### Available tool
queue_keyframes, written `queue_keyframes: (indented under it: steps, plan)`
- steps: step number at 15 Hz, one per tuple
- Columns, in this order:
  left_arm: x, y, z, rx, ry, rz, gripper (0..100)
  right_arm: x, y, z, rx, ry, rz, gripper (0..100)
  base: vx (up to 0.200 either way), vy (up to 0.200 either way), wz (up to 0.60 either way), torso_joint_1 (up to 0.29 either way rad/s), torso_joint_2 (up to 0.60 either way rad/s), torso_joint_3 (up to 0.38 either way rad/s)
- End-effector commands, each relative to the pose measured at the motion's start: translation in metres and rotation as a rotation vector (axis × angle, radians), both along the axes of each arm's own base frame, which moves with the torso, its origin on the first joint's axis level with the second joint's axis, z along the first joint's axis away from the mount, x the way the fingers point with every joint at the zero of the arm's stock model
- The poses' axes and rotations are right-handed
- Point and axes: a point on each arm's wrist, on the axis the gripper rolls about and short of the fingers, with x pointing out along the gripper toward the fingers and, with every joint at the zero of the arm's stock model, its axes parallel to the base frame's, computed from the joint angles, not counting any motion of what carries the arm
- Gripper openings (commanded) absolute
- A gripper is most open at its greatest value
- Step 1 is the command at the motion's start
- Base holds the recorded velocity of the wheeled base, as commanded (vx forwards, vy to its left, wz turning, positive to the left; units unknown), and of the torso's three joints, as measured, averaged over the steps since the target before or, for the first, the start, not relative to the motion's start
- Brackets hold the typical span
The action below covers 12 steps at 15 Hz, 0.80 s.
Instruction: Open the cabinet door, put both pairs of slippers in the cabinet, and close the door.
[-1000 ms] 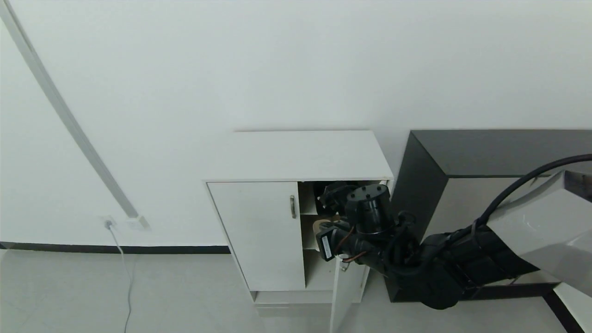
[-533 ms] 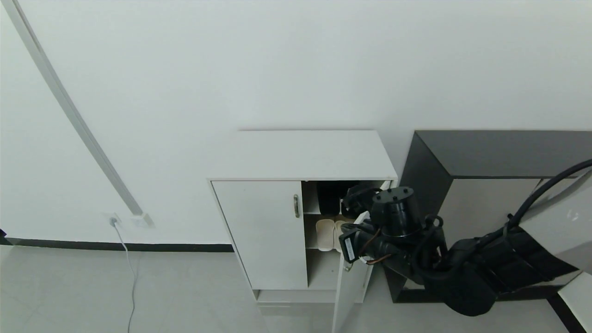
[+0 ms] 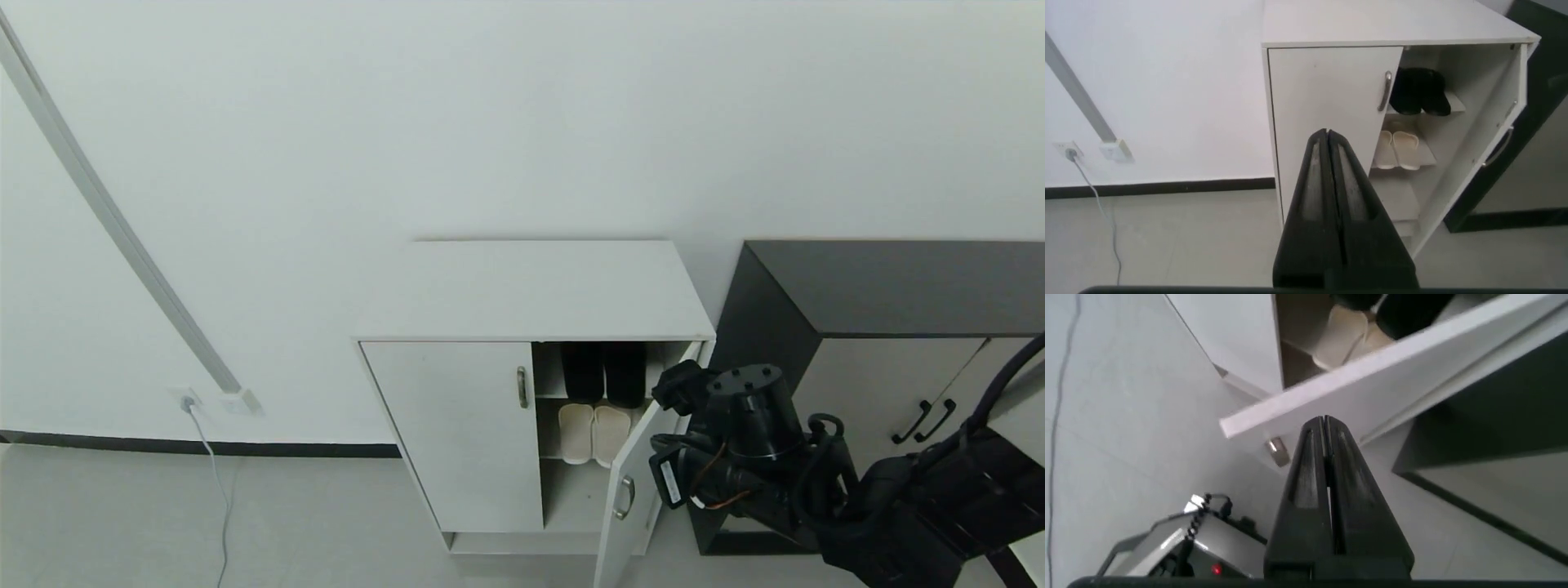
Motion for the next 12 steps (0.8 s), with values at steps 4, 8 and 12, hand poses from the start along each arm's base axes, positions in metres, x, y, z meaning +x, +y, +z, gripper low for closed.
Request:
queue_keyframes:
  steps: [4,8,12]
  plan:
    - [0.000,0.000,0.000,-0.002,0.001,0.001,0,0.011,0.012,-0.025,-0.035,0.047,0.010,0,0.000,0.000,0.00,0.000,0.00,0.000]
    - [0.000,0.000,0.000,-0.002,0.001,0.001,0,0.033,0.030,-0.044,-0.013,0.023,0.008,0,0.000,0.000,0.00,0.000,0.00,0.000]
    - [0.000,0.000,0.000,-0.003,0.001,0.001,0,0.056,0.049,-0.048,0.017,-0.018,0.003,0,0.000,0.000,0.00,0.000,0.00,0.000]
